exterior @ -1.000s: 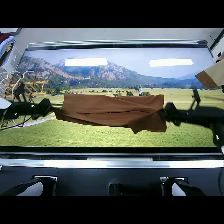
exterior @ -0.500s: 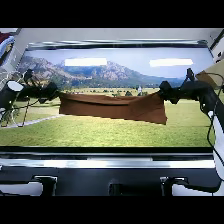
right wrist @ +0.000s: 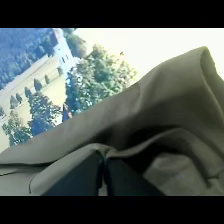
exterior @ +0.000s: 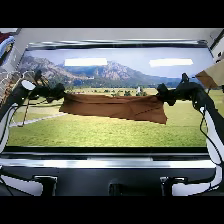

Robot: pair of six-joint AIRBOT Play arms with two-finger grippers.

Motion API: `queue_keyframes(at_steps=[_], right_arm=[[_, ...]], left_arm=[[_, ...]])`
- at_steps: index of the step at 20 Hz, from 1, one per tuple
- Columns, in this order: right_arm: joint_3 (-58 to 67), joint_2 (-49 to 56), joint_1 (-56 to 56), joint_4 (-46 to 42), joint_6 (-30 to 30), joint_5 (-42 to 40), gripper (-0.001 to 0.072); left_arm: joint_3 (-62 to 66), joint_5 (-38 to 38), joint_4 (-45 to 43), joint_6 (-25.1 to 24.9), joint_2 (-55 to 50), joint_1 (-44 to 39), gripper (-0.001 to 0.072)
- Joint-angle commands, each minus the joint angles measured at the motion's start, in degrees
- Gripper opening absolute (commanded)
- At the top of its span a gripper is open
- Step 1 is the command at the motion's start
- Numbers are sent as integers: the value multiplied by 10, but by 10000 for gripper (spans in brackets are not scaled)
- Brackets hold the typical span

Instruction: Fold the clothes and pants, and hang the long-sleeved shirts on hangers.

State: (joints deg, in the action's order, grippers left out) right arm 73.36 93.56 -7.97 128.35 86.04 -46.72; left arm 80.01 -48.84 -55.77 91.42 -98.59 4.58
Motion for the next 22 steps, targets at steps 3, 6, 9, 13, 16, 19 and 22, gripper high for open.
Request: queue_keyframes(at_steps=[3,6,9,13,16,19,22], right_arm=[[33,13,-21,6,0,-82,514],[90,-2,-96,5,45,-198,624],[98,15,-177,10,81,-243,685],[97,89,-193,57,177,-341,703],[97,129,-186,102,207,-327,703],[96,145,-169,103,216,-309,702],[96,147,-153,98,219,-267,701]], left_arm=[[15,-7,-27,-1,-21,-19,507],[80,-70,-65,-1,-8,-7,557],[155,-148,-152,2,18,-10,629],[210,-235,-236,8,49,-23,683],[215,-261,-258,17,70,-25,683],[215,-274,-259,17,76,-25,683],[215,-276,-259,32,76,-25,683]])
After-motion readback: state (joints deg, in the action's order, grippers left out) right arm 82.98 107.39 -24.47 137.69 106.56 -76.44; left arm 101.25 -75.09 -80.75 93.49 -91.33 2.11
